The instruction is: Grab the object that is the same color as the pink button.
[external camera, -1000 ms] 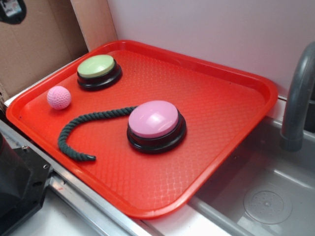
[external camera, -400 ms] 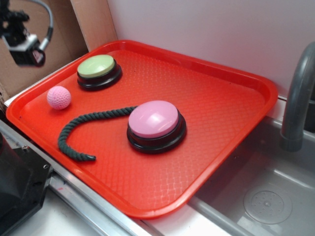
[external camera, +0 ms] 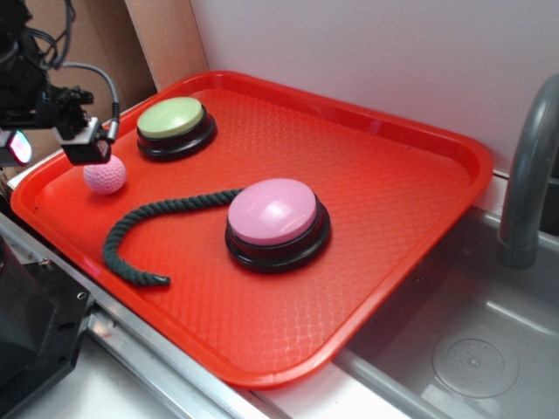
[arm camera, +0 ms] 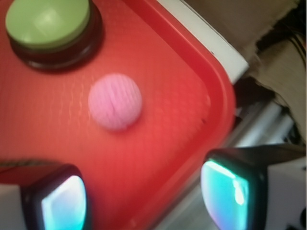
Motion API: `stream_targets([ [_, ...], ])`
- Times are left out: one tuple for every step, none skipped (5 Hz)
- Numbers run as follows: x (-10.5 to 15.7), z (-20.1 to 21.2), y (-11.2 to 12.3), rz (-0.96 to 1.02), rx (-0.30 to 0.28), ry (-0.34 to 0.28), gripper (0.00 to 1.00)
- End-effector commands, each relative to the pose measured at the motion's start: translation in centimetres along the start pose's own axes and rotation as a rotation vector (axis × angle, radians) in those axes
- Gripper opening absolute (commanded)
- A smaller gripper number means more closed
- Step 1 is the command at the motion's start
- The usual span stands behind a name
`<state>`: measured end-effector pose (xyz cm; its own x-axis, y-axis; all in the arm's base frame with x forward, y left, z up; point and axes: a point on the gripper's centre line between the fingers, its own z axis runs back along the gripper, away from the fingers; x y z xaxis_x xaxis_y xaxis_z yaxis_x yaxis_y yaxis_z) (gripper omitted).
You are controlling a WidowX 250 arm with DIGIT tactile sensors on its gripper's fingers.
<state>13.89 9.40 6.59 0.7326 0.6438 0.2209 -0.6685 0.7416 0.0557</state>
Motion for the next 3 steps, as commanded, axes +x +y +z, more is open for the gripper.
stream_targets([
  [1.67,-3.6,-1.56,-0.045,-0.066,-0.028,1.0],
  [2.03,-3.99,-1.62,-0.068,-0.065,-0.039,1.0],
  [2.15,-4.29,-1.24,-0.061,-0.047,-0.047,1.0],
])
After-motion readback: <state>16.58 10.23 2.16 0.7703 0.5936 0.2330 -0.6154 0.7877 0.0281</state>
